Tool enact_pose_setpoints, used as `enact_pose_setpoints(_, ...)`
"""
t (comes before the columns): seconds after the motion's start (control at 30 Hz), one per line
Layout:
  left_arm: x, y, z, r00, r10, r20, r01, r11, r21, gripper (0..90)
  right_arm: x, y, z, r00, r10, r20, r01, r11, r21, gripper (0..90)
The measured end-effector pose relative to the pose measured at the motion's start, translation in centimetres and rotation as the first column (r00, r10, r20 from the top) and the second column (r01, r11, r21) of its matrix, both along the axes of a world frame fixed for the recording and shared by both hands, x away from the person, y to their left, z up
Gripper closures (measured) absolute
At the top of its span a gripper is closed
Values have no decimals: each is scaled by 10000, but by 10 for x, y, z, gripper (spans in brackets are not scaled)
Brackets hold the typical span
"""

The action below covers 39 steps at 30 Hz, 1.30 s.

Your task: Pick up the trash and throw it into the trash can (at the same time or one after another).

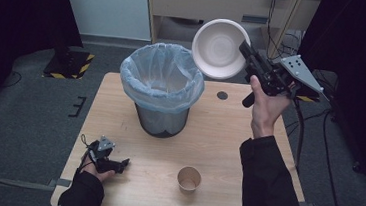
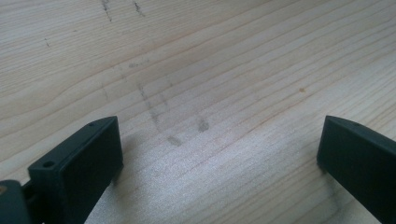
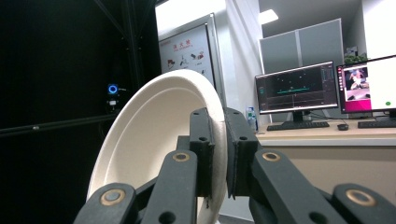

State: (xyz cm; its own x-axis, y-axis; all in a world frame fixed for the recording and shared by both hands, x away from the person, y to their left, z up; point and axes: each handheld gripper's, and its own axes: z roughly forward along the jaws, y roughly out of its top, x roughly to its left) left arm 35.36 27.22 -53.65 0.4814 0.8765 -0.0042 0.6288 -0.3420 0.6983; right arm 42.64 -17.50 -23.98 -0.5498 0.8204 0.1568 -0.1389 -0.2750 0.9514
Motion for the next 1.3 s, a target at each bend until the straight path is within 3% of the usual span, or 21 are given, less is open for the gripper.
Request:
enact_pose_setpoints(0.83, 0, 0, 0, 10000, 14, 18, -14, 10000, -6, 0, 20, 47, 10, 9990, 439, 58, -440, 9989, 141, 836)
enact_pose_setpoints(1.07, 0, 0, 0, 10000, 6, 15, -6, 10000, -6, 0, 31, 61, 3, 9986, 528, -97, -523, 9976, 459, 836)
enact_pose_setpoints(1.3, 0, 0, 0, 10000, 4, 11, -3, 10000, -5, 0, 40, 76, -7, 9983, 504, -279, -494, 9982, 333, 836)
